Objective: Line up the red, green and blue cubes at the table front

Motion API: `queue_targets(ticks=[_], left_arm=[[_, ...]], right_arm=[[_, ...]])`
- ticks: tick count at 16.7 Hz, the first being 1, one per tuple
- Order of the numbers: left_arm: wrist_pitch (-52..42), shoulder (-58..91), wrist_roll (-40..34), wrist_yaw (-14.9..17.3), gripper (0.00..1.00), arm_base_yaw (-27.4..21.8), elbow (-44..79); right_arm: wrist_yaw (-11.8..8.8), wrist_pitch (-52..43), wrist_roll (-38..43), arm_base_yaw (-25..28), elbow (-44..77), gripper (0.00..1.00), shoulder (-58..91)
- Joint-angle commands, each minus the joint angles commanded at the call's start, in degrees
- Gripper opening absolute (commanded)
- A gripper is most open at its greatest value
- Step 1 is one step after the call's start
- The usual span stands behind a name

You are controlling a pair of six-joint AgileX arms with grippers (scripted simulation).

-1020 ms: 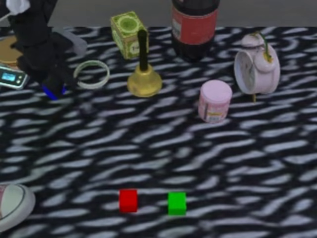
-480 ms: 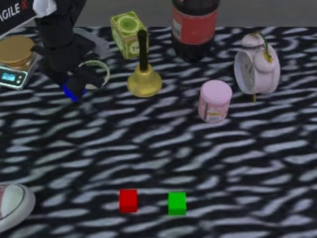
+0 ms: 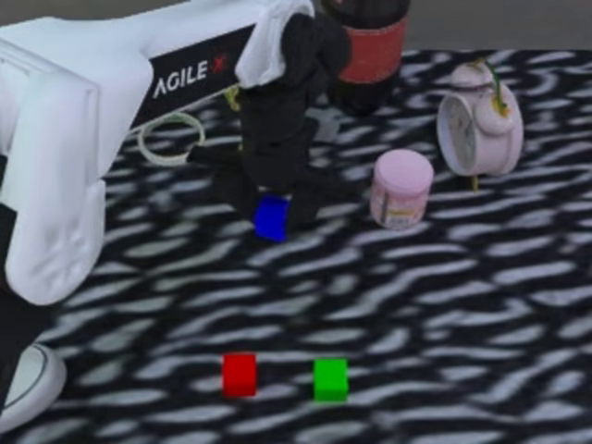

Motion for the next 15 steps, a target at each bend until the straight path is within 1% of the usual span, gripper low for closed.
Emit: queue_targets(ticks=[3, 5, 8, 11, 15], left_arm=[[-0.3, -1.0, -17.1, -0.1, 0.00, -8.9, -1.3], [-0.3, -2.0, -27.2, -0.2, 0.00, -14.3, -2.2], [0.1, -3.6, -38.4, -0.5, 0.00, -20.9, -3.3], [0.6, -5.0, -44.1, -0.9, 0.00, -24.8, -4.0], [0.7, -5.2, -45.0, -1.0, 0.00, -25.4, -4.1]], right_arm=[[0.0, 0.0, 0.0, 0.0, 0.0, 1.00, 0.0], [0.0, 0.0, 0.0, 0.0, 0.0, 1.00, 0.0], [0.0, 0.0, 0.0, 0.0, 0.0, 1.00, 0.0], [0.0, 0.0, 0.0, 0.0, 0.0, 1.00, 0.0], [0.0, 0.0, 0.0, 0.0, 0.0, 1.00, 0.0]])
